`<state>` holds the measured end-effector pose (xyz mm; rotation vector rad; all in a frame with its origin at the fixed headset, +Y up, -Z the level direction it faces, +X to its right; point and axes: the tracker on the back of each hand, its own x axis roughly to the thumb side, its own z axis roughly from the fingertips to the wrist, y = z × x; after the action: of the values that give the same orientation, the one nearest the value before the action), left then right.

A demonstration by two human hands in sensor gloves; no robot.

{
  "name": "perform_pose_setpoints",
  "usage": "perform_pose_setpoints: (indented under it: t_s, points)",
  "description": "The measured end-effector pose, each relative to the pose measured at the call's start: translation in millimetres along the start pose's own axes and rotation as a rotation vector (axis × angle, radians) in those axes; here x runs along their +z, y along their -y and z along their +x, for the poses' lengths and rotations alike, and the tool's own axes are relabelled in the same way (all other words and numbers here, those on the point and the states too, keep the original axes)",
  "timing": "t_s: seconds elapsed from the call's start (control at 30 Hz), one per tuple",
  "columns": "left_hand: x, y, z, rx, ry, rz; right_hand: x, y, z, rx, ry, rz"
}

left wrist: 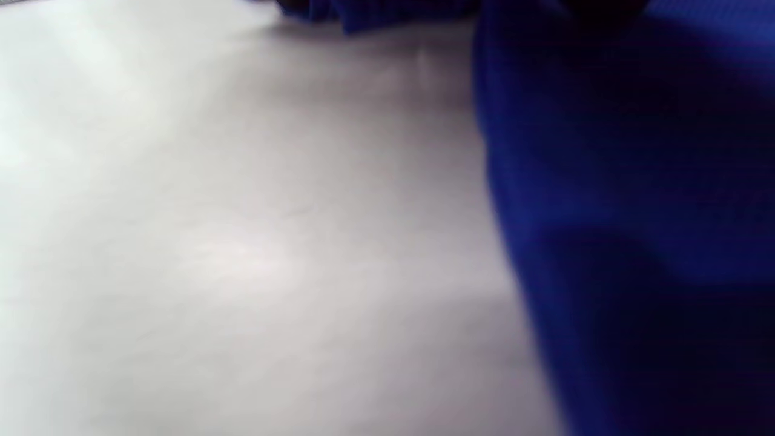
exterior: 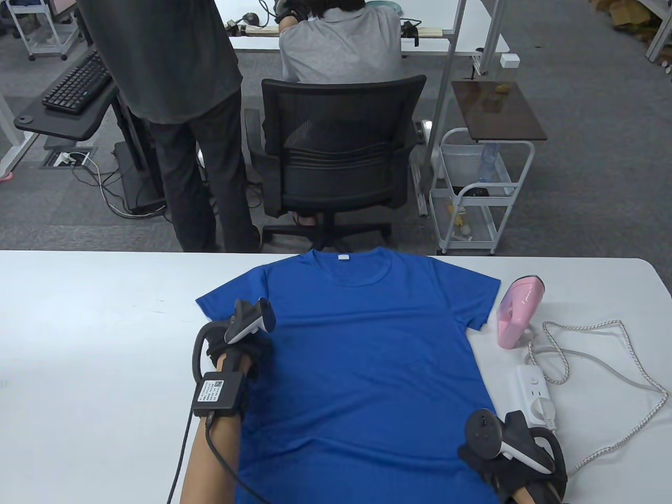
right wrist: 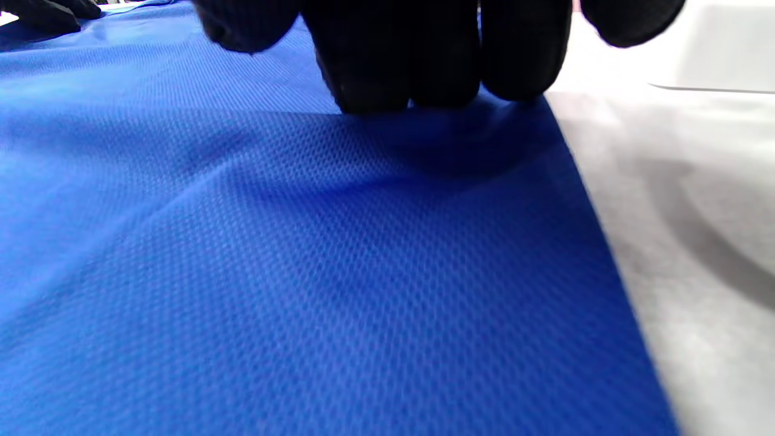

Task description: Iron t-shirt with electric iron on table

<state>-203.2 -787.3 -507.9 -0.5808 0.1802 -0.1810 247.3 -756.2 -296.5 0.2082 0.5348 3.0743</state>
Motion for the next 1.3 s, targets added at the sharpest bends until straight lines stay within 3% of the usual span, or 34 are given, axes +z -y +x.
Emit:
perform_pose_setpoints:
  t_s: [0.17,0.33,0.63,0.8,0.9,1.1,1.23,1.3]
  points:
    - [-6,0,1,-0.018,-0.023,0.095,2,-1,3,0.025,-0.008,0.004]
    - [14,-2,9,-0.077,0.057,0.231,2,-1,5,0.044,-0.017,-0.006]
    - [90,-6,-22,-0.04,0.278,0.271,1,-1,2,0.018,-0.015,0.0]
    - [149,21,-32,0.113,0.494,0.221,-1,-1,1,0.004,-0.027,-0.007]
    - [176,49,-23,0.048,0.53,0.177,-1,-1,0,-0.006,-0.028,-0.01]
    - [178,97,-13,-0.29,0.466,0.138,1,-1,-1,-0.003,-0.024,-0.026]
    - [174,106,-19,-0.2,0.506,0.116,2,-1,0,0.012,-0.022,-0.025]
    - [176,107,-21,-0.242,0.49,0.088,4,-1,0,0.02,-0.019,-0.006]
